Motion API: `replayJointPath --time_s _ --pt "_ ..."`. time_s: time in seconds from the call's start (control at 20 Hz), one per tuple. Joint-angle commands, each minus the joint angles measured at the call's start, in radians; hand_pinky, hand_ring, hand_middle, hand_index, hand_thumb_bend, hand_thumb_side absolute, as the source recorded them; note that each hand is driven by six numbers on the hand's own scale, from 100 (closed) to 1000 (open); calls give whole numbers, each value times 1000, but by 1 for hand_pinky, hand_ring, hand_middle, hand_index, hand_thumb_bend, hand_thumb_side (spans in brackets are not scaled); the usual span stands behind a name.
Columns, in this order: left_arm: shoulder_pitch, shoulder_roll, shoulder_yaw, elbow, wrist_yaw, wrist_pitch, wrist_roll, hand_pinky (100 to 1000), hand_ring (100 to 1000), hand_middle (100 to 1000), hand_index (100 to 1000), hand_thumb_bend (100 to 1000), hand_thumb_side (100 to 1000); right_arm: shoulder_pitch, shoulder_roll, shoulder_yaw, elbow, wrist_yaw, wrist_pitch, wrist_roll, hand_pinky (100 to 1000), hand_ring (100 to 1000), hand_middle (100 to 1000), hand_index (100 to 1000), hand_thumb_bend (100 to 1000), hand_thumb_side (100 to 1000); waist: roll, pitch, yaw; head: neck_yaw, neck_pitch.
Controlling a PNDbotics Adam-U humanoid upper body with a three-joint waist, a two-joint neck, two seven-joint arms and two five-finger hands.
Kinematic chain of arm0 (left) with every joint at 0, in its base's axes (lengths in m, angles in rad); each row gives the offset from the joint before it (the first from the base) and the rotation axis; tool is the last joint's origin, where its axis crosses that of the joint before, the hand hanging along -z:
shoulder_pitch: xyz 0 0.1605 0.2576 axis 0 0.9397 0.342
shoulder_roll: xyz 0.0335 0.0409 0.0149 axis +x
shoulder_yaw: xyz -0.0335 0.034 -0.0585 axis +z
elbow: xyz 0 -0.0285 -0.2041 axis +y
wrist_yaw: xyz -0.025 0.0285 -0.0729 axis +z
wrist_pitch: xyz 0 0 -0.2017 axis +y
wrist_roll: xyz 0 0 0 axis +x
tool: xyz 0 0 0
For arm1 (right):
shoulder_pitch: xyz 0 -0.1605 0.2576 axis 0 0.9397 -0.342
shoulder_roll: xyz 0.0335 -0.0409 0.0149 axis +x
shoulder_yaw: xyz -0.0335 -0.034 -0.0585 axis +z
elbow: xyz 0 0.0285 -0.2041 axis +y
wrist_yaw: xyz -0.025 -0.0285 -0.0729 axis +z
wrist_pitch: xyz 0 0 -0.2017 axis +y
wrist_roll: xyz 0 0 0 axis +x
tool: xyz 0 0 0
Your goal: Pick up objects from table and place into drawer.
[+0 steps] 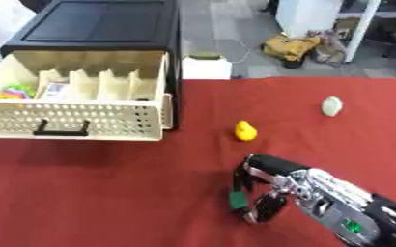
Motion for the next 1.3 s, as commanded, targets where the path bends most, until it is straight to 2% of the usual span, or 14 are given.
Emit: replayJointPath --time_s 0.05,0.55,0.6,0.65,1.3 --pt "-10 16 11 -12 -6 0 -2 100 100 100 680 100 1000 -15 -36 -12 -40 -12 4 1 620 636 377 568 408 100 0 -20 -2 4 -7" --pt "-8 19 12 -12 -7 2 -3 100 100 100 680 100 1000 -19 -74 -27 -118 -40 26 10 615 625 357 548 420 100 0 -28 -10 11 -7" --pt "-8 19 12 -12 -7 2 -3 100 100 100 680 100 1000 -23 -75 -29 -123 -42 29 10 614 624 356 546 393 100 0 -29 -10 11 -7" --pt "-7 18 11 -12 -7 2 -4 100 100 100 680 100 1000 -27 -76 -30 -127 -43 31 9 614 623 353 545 422 100 0 -30 -11 11 -8" --pt "-7 19 11 -12 -7 2 -6 100 100 100 681 100 1000 -89 -103 -76 -208 -72 61 -27 607 610 319 525 432 113 -1 -35 -11 13 -16"
